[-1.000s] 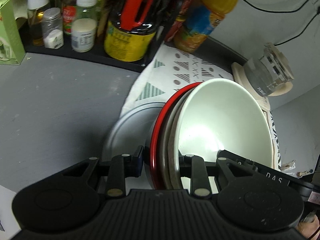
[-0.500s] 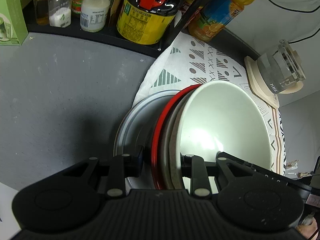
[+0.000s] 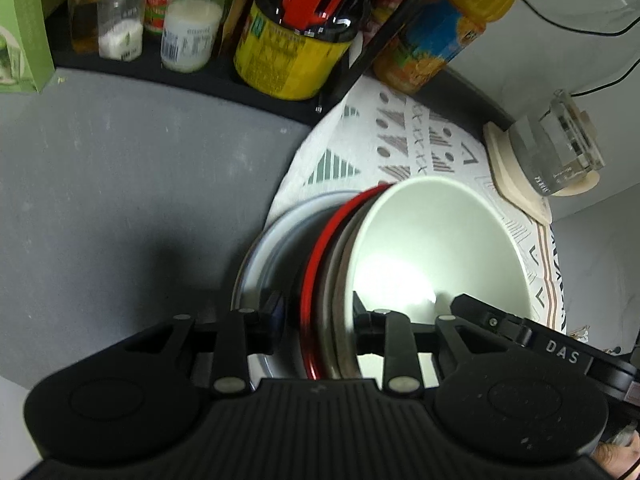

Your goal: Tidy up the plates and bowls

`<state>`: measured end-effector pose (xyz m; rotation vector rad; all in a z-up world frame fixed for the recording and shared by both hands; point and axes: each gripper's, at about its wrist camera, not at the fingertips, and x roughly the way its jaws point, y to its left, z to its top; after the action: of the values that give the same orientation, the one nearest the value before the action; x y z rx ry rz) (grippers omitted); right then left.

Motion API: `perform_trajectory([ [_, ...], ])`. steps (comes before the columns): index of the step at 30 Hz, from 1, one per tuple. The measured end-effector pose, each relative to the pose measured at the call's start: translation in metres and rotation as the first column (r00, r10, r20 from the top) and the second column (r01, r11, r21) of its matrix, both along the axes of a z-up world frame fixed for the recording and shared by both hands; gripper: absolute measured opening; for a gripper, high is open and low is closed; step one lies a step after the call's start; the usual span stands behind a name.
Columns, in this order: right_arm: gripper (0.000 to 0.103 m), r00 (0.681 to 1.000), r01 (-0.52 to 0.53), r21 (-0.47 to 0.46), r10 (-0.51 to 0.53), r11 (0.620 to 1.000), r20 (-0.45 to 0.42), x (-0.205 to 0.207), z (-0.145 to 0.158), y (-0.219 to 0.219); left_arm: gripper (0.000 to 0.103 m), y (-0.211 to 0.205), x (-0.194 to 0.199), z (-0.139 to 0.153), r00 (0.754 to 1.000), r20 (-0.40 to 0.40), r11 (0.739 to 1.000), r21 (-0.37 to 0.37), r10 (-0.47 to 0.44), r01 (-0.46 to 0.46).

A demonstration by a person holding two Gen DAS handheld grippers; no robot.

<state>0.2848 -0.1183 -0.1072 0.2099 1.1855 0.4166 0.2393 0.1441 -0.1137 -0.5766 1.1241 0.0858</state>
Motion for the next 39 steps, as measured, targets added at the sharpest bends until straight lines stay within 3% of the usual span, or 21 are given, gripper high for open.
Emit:
perform_trajectory([
  [6, 0.054, 0.997, 0.047, -0.016, -0.045, 0.999, 0.067, -0.013, 0.021, -0.008, 0.031, -0.001, -0.005, 0.017, 0.999, 0.034, 0.999, 0.046, -0.032, 0.03],
  [15, 0.081, 0.983, 0.068, -0.03, -0.061, 0.997, 0.172, -0.033, 0.051, -0.018, 0.041, -0.009, -0.015, 0.045, 0.994, 0.093, 0.993, 0.109, -0.055, 0.045],
  [23, 0.103, 0.961, 0.091, -0.037, -0.078, 0.995, 0.265, -0.056, 0.073, -0.032, 0.067, -0.025, -0.029, 0.066, 0.988, 0.146, 0.99, 0.138, -0.06, 0.04],
  [29, 0.103, 0.946, 0.104, -0.054, -0.082, 0.993, 0.314, -0.081, 0.088, -0.053, 0.081, -0.044, -0.049, 0.082, 0.981, 0.183, 0.981, 0.189, -0.069, 0.033],
  [39, 0.103, 0.909, 0.169, -0.071, -0.127, 0.983, 0.397, -0.136, 0.117, -0.103, 0.09, -0.075, -0.098, 0.103, 0.972, 0.228, 0.975, 0.223, -0.05, -0.002],
])
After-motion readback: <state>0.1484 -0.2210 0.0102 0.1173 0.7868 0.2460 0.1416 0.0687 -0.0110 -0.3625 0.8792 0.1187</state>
